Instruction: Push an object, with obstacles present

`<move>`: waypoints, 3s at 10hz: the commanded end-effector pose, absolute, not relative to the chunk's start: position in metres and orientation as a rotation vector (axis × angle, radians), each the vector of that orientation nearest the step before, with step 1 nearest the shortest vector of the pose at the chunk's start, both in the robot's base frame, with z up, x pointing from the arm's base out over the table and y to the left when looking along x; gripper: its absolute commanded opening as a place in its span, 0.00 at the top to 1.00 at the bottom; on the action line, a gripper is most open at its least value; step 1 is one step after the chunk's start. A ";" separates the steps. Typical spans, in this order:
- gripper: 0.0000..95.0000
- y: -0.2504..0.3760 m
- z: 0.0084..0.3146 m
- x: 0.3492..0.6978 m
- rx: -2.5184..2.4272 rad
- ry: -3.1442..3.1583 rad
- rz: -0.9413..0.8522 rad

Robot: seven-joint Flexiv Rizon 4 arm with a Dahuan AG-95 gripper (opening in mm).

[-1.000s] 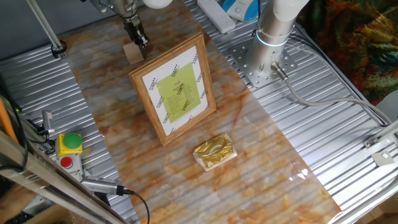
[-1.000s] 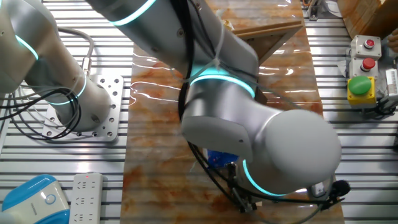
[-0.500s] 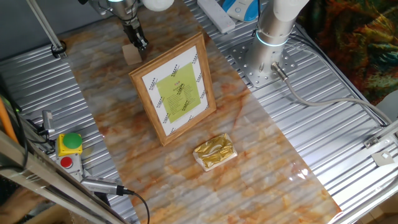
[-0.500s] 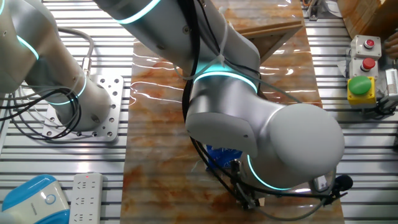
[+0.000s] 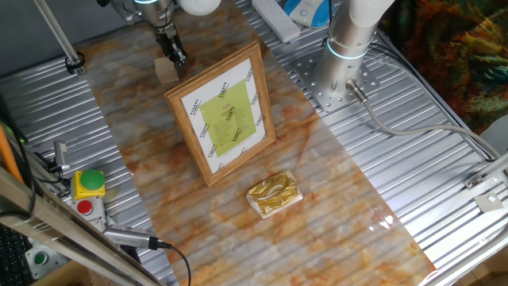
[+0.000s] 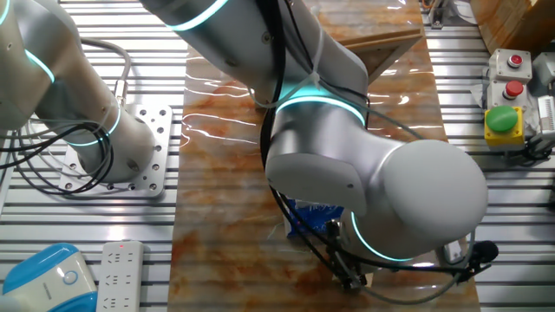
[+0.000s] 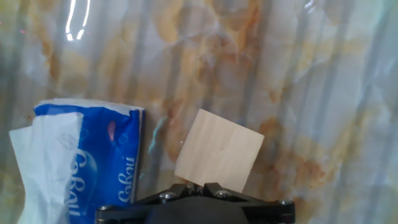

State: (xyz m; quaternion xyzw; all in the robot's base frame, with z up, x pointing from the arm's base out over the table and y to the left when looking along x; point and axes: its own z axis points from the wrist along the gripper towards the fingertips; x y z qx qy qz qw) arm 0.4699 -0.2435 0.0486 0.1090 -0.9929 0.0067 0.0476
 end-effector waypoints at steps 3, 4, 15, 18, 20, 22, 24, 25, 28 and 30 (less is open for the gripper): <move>1.00 -0.239 0.047 0.476 0.323 -3.028 0.022; 1.00 -0.239 0.047 0.475 0.313 -3.026 0.015; 1.00 -0.244 0.047 0.469 0.251 -2.970 -0.033; 1.00 -0.244 0.047 0.469 0.231 -2.967 -0.019; 1.00 -0.244 0.047 0.469 0.218 -2.968 -0.003; 1.00 -0.244 0.047 0.469 0.190 -2.975 0.007; 1.00 -0.244 0.047 0.469 0.169 -2.979 0.015; 1.00 -0.244 0.047 0.469 0.164 -2.979 0.016; 1.00 -0.244 0.047 0.469 0.150 -2.983 0.022; 1.00 -0.244 0.047 0.469 0.142 -2.983 0.023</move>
